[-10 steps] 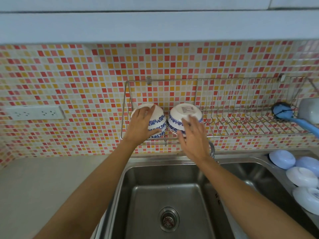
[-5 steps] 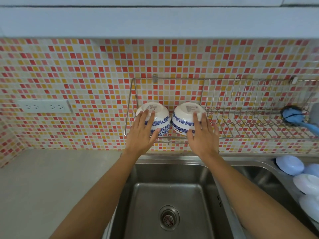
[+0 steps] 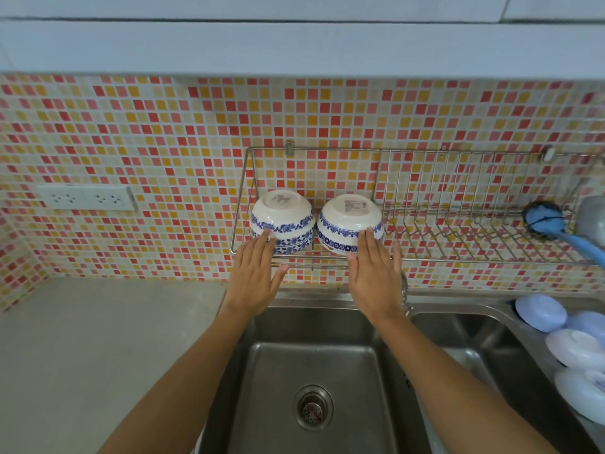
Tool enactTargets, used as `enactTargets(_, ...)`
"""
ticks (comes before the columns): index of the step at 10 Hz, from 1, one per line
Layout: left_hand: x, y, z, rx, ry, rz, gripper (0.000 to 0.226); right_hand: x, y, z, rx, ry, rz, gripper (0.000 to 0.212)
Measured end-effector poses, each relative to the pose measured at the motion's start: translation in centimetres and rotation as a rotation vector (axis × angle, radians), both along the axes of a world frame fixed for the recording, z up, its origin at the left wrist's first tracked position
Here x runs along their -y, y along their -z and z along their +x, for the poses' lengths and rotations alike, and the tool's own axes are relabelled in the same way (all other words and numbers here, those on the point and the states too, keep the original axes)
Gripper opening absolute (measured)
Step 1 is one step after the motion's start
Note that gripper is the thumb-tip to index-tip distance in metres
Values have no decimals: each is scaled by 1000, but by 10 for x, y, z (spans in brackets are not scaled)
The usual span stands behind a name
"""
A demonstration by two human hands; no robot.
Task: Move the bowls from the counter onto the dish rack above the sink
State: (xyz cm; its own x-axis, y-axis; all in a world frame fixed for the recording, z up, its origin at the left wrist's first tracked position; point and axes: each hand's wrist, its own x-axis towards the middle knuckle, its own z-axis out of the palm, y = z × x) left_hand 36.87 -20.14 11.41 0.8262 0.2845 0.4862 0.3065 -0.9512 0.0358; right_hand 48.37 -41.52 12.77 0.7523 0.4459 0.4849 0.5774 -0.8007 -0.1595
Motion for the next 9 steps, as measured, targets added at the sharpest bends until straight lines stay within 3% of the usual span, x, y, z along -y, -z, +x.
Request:
enactTargets(3,9,-20,-9,-98,-12,-115,79,2,-15,-4,-117,17,-106,60)
enactTargets(6,7,-49,-35,-323,52,-208,64,19,-46,-26,-337,-36,-171,55)
enactTargets(9,-9,-114,-63,-253,45,-194,58,26,-123,-61,-258,24,-202,54)
